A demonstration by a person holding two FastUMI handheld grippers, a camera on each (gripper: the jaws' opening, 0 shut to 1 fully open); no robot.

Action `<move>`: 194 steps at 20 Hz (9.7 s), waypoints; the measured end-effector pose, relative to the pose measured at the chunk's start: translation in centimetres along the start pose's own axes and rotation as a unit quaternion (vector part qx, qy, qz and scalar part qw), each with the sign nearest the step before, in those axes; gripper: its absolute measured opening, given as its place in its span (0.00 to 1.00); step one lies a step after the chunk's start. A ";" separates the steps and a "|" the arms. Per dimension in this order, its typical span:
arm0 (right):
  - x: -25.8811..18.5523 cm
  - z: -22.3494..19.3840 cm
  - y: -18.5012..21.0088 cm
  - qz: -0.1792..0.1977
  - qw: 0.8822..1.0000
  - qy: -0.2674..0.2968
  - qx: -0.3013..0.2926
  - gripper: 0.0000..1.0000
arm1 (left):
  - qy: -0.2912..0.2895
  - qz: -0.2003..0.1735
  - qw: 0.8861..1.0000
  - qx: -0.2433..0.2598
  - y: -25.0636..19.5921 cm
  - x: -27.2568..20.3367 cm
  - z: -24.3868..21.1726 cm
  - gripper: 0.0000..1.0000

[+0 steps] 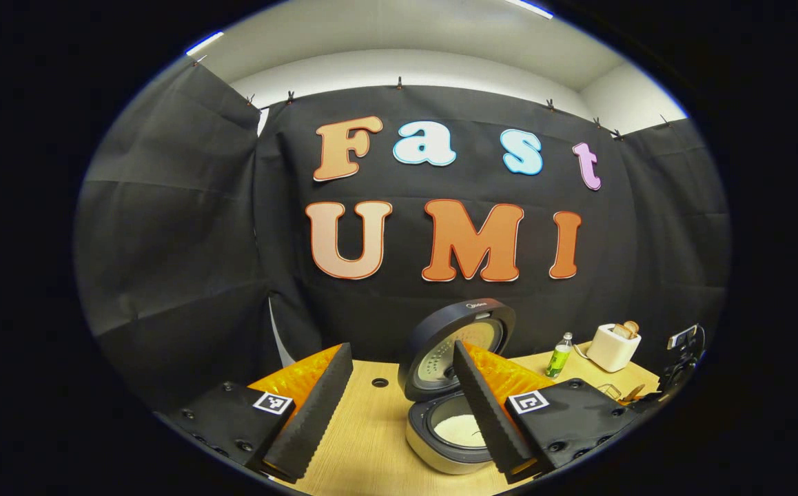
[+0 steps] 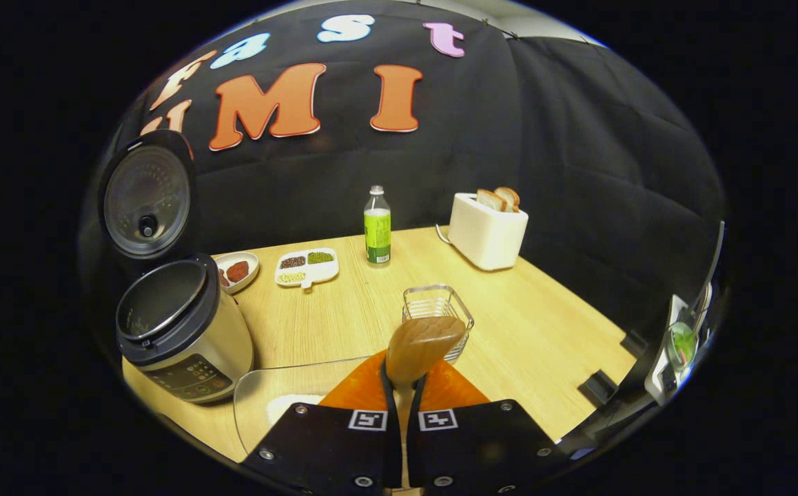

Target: Close the left gripper, press the button to open the rice cooker; take a wooden spoon from the chopstick holder with the right hand, scoop a spoonful of rice and pour it into the rice cooker, then put the wooden spoon back into the chopstick holder.

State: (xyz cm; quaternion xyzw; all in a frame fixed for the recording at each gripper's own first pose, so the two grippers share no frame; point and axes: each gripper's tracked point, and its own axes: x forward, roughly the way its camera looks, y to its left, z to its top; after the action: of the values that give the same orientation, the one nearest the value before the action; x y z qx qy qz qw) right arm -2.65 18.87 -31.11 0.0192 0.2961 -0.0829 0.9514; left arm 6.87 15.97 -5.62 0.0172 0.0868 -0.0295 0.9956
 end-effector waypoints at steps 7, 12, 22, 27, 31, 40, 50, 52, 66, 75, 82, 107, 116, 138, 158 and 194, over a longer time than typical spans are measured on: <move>0.0 -0.3 3.5 0.035 0.996 0.000 0.087 0.02 | 0.015 0.004 1.000 -0.022 0.2 0.8 -1.2 0.99; -0.1 -0.3 4.8 0.067 0.993 -0.001 0.093 0.02 | 0.017 -0.001 0.999 -0.028 -0.3 1.5 -1.4 0.96; -0.6 -0.7 6.2 0.161 0.973 0.034 0.163 0.02 | 0.022 -0.002 0.999 -0.025 -0.6 1.7 -1.6 0.96; -0.1 -1.6 5.2 0.187 0.942 0.067 0.269 0.02 | 0.017 -0.007 1.000 -0.025 -0.9 1.6 -1.2 0.99; 0.0 -2.5 4.3 0.210 0.890 0.102 0.390 0.02 | 0.017 -0.011 0.999 -0.025 -1.3 1.7 -1.3 0.99; -0.5 -2.6 1.4 0.221 0.827 0.109 0.506 0.02 | 0.019 -0.024 0.999 -0.033 -2.3 2.1 -1.3 0.99; -2.3 1.5 -0.9 0.242 0.797 0.081 0.547 0.02 | 0.012 -0.035 0.999 -0.036 -3.6 2.2 -0.8 0.99; -2.9 2.1 -1.0 0.243 0.794 0.084 0.551 0.02 | 0.009 -0.034 0.999 -0.037 -3.5 2.3 -0.8 0.98; -5.6 15.1 4.3 0.299 0.779 0.057 0.548 0.02 | 0.008 -0.013 0.999 -0.037 -1.9 2.7 -1.5 0.96; -4.9 19.1 13.4 0.338 0.798 0.076 0.494 0.02 | 0.004 0.029 0.999 -0.027 1.7 2.1 -1.9 0.96; -3.6 19.5 18.5 0.329 0.856 0.059 0.393 0.02 | 0.005 0.047 0.999 -0.028 3.6 1.7 -2.5 0.97; -4.8 21.2 22.1 0.315 0.929 -0.041 0.191 0.02 | 0.010 0.076 0.996 -0.038 5.9 1.2 -3.4 0.97; -6.1 21.7 22.6 0.317 0.934 -0.071 0.150 0.02 | 0.010 0.078 0.996 -0.042 6.2 0.8 -3.4 0.97; -9.7 22.3 26.3 0.324 0.932 -0.161 -0.020 0.02 | 0.012 0.082 0.996 -0.039 7.5 0.7 -3.8 0.96; -12.5 20.1 29.1 0.332 0.898 -0.216 -0.193 0.02 | 0.019 0.078 0.996 -0.043 7.8 1.1 -4.9 0.96; 7.2 15.8 -6.0 0.132 0.980 -0.091 0.116 0.02 | 0.017 0.088 0.995 -0.049 -2.1 0.7 -3.1 0.97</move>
State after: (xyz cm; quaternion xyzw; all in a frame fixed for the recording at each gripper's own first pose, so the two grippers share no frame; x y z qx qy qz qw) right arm 11.03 10.53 -22.06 0.1604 0.1917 0.0086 0.9682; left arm 6.91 13.98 -8.85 -0.0235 0.1034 0.0626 0.9924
